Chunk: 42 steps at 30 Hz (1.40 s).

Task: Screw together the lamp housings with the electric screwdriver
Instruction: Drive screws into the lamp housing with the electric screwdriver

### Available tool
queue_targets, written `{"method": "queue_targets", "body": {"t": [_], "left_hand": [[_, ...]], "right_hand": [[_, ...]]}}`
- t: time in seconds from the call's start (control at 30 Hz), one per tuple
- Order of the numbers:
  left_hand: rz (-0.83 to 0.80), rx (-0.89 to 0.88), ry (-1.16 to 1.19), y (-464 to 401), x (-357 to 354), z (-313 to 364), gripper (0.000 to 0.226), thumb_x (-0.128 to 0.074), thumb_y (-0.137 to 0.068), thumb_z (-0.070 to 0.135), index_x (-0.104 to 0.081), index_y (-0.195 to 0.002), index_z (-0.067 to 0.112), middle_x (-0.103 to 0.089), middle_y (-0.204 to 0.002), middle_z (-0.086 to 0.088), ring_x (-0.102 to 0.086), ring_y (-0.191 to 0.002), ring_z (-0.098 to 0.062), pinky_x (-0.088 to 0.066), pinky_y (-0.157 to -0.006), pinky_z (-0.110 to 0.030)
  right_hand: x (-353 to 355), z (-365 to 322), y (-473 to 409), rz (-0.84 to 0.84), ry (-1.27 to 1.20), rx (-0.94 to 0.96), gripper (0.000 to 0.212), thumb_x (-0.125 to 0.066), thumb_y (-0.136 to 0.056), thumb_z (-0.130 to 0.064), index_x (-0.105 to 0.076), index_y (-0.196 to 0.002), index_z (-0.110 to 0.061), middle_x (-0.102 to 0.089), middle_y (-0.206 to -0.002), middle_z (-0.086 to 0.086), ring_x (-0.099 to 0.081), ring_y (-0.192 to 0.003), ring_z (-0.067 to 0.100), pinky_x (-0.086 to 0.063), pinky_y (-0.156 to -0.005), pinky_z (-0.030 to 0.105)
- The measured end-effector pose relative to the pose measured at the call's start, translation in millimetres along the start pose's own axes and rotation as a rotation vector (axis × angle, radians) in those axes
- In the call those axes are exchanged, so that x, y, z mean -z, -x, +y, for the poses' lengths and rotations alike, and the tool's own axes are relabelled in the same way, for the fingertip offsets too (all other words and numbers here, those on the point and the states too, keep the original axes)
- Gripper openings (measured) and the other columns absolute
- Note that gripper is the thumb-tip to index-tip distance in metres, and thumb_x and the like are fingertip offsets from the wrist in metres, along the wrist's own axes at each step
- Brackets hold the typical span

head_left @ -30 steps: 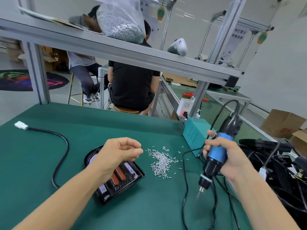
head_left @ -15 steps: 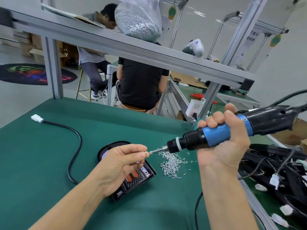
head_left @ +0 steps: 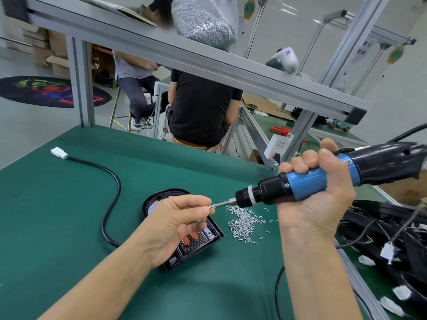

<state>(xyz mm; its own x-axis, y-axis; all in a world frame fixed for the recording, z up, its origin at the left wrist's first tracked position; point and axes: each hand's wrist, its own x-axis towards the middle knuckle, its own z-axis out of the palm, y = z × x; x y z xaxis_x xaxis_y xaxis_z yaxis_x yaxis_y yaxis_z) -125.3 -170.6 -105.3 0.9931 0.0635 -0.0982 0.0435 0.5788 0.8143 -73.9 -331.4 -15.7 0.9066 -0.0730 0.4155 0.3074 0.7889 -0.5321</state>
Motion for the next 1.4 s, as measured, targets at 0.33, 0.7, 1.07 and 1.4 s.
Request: {"method": "queue_targets", "body": {"t": [0.33, 0.7, 1.07, 1.4], "left_hand": [[0.008, -0.014, -0.020, -1.4, -2.6, -1.6, 0.013, -0.069, -0.062, 0.000, -0.077, -0.071, 0.005, -0.071, -0.073, -0.012, -0.061, -0.059, -0.014, -0.054, -0.056, -0.023], [0.005, 0.000, 0.014, -0.1, -3.7, -6.6, 0.014, -0.069, -0.060, 0.003, -0.077, -0.071, 0.006, -0.070, -0.072, -0.011, -0.060, -0.057, -0.012, -0.053, -0.055, -0.022], [0.023, 0.001, 0.006, -0.6, -3.7, -5.6, 0.013, -0.068, -0.061, 0.002, -0.077, -0.071, 0.005, -0.069, -0.071, -0.012, -0.060, -0.056, -0.013, -0.054, -0.054, -0.022], [0.030, -0.007, 0.029, 0.5, -3.7, -9.2, 0.013, -0.068, -0.061, 0.002, -0.077, -0.070, 0.005, -0.070, -0.071, -0.012, -0.061, -0.057, -0.012, -0.054, -0.054, -0.021]], "right_hand": [[1.9, -3.0, -0.5, 0.007, -0.023, 0.011, 0.013, -0.052, -0.077, -0.011, -0.057, -0.086, -0.019, -0.049, -0.056, -0.008, -0.046, -0.048, 0.006, -0.044, -0.055, 0.019], [4.3, -1.9, -0.3, 0.008, -0.023, -0.006, 0.014, -0.052, -0.075, -0.010, -0.057, -0.084, -0.019, -0.049, -0.056, -0.007, -0.046, -0.047, 0.006, -0.044, -0.055, 0.018], [3.7, -0.3, 0.3, 0.003, -0.021, -0.007, 0.014, -0.052, -0.075, -0.009, -0.058, -0.085, -0.018, -0.051, -0.055, -0.007, -0.048, -0.047, 0.007, -0.045, -0.053, 0.020], [5.2, 0.4, 1.2, -0.002, -0.004, -0.005, 0.015, -0.052, -0.075, -0.009, -0.057, -0.086, -0.018, -0.050, -0.056, -0.007, -0.047, -0.048, 0.006, -0.044, -0.054, 0.019]]}}
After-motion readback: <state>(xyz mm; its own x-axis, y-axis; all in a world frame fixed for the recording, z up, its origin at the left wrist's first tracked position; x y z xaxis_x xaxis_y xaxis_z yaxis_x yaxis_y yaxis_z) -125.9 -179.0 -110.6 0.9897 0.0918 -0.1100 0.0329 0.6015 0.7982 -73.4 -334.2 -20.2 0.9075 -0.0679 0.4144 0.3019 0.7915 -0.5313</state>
